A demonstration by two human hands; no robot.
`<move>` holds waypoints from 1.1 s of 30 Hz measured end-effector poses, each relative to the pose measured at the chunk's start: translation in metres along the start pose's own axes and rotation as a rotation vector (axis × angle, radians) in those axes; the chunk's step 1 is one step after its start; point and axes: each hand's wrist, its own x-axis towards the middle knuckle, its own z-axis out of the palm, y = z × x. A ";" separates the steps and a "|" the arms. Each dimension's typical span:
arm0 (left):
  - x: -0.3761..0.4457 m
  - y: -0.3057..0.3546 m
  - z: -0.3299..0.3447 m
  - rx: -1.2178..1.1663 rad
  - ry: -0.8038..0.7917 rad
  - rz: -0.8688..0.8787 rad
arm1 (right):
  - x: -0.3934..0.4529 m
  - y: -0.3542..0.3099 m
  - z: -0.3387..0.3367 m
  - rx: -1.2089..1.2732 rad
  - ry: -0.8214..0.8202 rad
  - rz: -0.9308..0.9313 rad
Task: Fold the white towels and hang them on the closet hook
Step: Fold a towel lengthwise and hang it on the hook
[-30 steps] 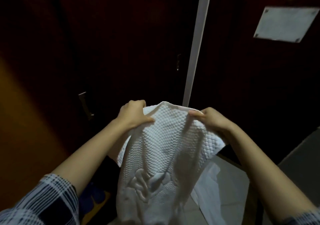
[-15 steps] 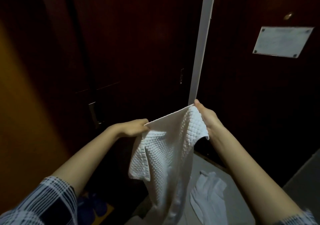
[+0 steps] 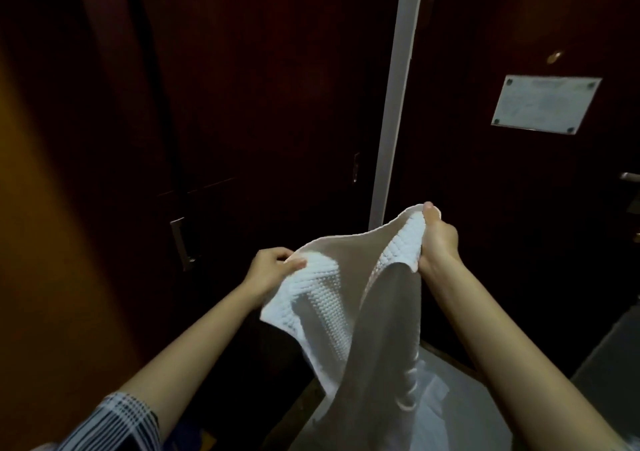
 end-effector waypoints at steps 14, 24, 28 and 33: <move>-0.002 0.083 0.033 -0.144 -0.073 0.135 | -0.017 0.046 0.038 -0.105 -0.028 0.027; -0.009 0.004 0.018 -0.162 -0.592 0.033 | -0.019 0.030 0.053 -0.108 -0.267 -0.097; -0.012 -0.005 0.035 0.025 -0.692 0.147 | -0.016 0.021 0.057 -0.007 -0.242 -0.069; -0.003 -0.009 0.053 0.291 -0.436 0.177 | -0.011 0.010 0.065 0.071 -0.152 -0.086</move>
